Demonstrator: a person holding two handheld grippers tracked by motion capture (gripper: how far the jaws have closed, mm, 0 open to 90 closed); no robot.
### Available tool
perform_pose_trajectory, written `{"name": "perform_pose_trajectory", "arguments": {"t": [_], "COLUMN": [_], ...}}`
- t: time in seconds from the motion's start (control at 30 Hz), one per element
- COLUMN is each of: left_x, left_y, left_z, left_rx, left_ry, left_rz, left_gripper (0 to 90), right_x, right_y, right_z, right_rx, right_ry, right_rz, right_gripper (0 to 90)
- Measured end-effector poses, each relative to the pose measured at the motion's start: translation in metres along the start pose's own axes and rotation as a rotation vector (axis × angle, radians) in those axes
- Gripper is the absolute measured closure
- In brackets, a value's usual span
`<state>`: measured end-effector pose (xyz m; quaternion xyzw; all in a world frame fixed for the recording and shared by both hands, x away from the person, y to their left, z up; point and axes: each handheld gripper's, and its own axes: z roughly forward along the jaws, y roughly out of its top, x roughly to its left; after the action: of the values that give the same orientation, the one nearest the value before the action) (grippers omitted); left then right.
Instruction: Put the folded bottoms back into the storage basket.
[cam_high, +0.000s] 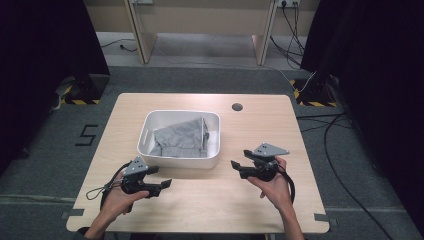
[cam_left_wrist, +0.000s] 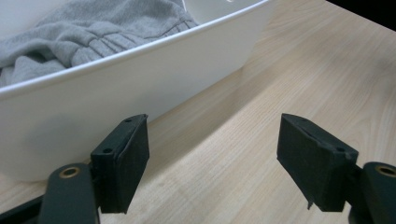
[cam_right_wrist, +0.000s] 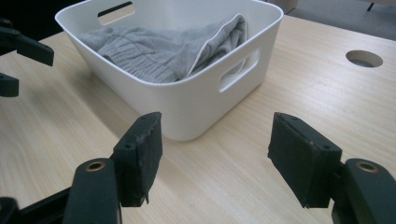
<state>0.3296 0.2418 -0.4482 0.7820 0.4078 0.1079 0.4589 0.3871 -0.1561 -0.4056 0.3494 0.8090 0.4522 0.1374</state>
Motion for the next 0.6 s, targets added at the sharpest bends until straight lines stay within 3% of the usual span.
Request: {"name": "perform_pose_trajectory", "arguments": {"t": [0.43,0.6], "left_x": [0.008,0.011], "left_y": [-0.014,-0.022], "left_z": [-0.005,-0.003], "left_rx": [0.0,0.03], "left_ry": [0.027,0.036], "left_rz": [-0.021,-0.025], "left_gripper": [24.7,24.4], "right_x": [-0.008,-0.007], "right_y": [-0.024,-0.033], "right_z": [-0.012,-0.008], "right_rx": [0.017,0.04], "right_ry": [-0.023,-0.013], "right_rz": [0.022,0.019], "right_gripper": [33.7,31.6]}}
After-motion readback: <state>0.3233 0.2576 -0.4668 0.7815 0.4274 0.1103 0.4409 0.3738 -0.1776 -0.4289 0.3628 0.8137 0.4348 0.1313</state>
